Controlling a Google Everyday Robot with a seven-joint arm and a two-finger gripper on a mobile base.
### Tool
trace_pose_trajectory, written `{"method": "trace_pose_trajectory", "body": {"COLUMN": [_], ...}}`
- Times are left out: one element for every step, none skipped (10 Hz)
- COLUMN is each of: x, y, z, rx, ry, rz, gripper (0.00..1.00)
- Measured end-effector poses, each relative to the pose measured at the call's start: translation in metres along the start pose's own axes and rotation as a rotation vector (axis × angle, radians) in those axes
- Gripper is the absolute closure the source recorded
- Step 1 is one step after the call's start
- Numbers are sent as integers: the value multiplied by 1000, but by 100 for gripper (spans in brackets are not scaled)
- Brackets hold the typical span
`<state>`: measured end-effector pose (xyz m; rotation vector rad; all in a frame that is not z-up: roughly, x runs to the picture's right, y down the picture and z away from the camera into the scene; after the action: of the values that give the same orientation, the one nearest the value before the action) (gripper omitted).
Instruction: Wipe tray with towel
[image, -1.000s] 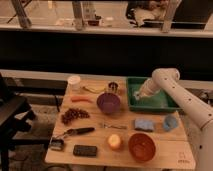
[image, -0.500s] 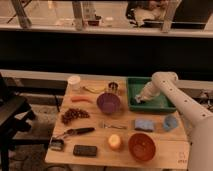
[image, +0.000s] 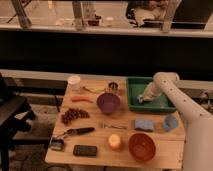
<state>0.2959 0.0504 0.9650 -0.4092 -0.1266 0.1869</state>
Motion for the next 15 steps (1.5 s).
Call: {"method": "trace_pose_trajectory", "body": {"x": [9,18,29,37,47,55,64,77,84,88,93,96,95,91,87], "y": [-2,-6,-8,-10,-10,-11,-10,-9,-9,-10,-13,-13,-15,-17,-22], "z": [0,-3,-4,-7,-10,-14,-17,-22,-24,-25,-24,-23,-20,-13,-5], "rx": [3,8,11,16,20,24,28,31,35,37,41,39,39,37,36], "ry": [10,19,29,40,53,65,78,101,115,125,136,143,145,145,144], "rz": [16,31,47,63,78,91,103,124,136,145,152,158,157,151,143], "gripper": [100,100,100,100,100,100,100,100,100,100,100,100,100,100,100]}}
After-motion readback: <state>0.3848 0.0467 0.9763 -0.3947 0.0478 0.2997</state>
